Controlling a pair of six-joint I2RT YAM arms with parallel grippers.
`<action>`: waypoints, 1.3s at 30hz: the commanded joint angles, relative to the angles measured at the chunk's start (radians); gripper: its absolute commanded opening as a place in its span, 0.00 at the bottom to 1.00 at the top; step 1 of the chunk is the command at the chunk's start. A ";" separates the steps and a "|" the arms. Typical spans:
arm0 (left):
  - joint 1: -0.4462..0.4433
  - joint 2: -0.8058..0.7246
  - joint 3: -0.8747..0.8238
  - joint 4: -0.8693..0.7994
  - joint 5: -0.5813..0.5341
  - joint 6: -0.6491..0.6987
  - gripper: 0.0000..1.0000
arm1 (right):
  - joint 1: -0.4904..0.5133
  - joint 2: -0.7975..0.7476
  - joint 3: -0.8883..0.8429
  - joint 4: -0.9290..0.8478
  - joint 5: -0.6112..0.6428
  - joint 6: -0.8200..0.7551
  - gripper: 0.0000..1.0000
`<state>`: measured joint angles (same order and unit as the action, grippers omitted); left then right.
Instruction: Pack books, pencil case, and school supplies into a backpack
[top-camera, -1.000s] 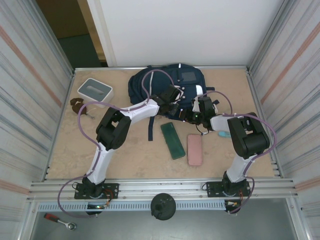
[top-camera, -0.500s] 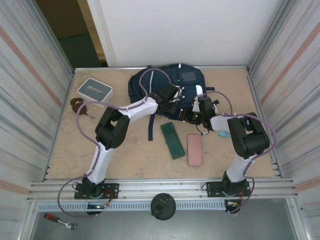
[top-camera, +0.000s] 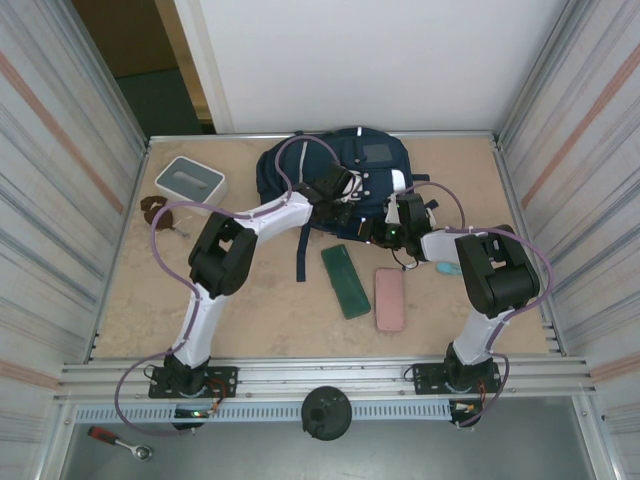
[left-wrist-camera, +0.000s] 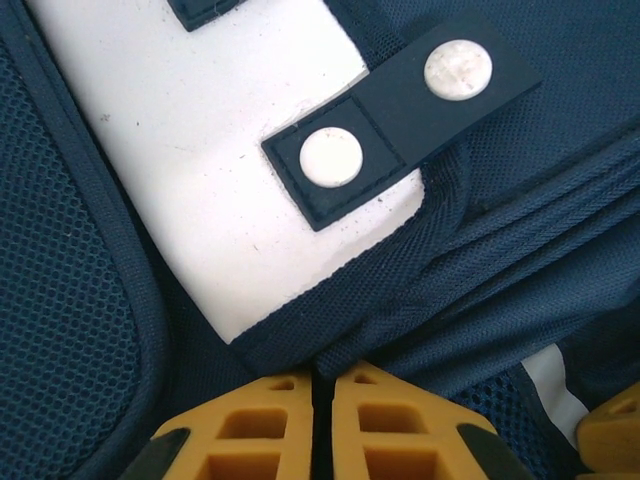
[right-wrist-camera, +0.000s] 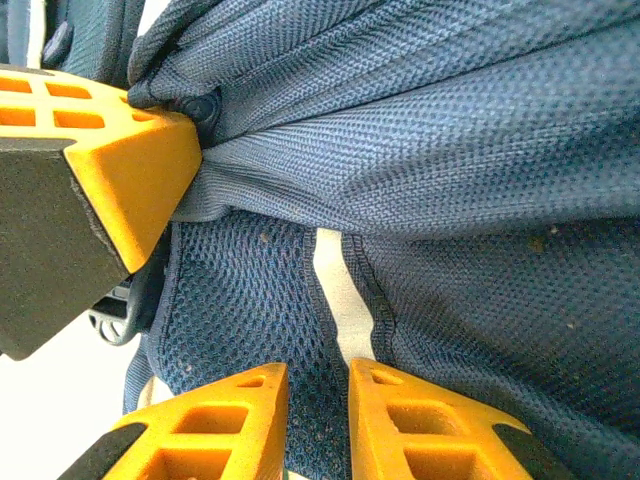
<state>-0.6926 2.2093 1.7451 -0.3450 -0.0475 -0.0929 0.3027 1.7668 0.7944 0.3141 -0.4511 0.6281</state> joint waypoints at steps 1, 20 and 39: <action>0.034 -0.084 -0.013 0.048 -0.022 -0.021 0.06 | -0.012 0.010 -0.026 -0.087 -0.005 -0.004 0.23; 0.056 -0.161 -0.142 0.104 0.028 -0.025 0.00 | -0.020 0.016 -0.027 -0.083 -0.009 0.001 0.24; 0.116 -0.292 -0.327 0.236 -0.038 -0.096 0.00 | -0.023 -0.002 -0.029 -0.100 0.006 0.007 0.30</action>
<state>-0.6006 1.9858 1.4429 -0.1501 -0.0380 -0.1627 0.2920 1.7668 0.7944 0.3061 -0.4690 0.6281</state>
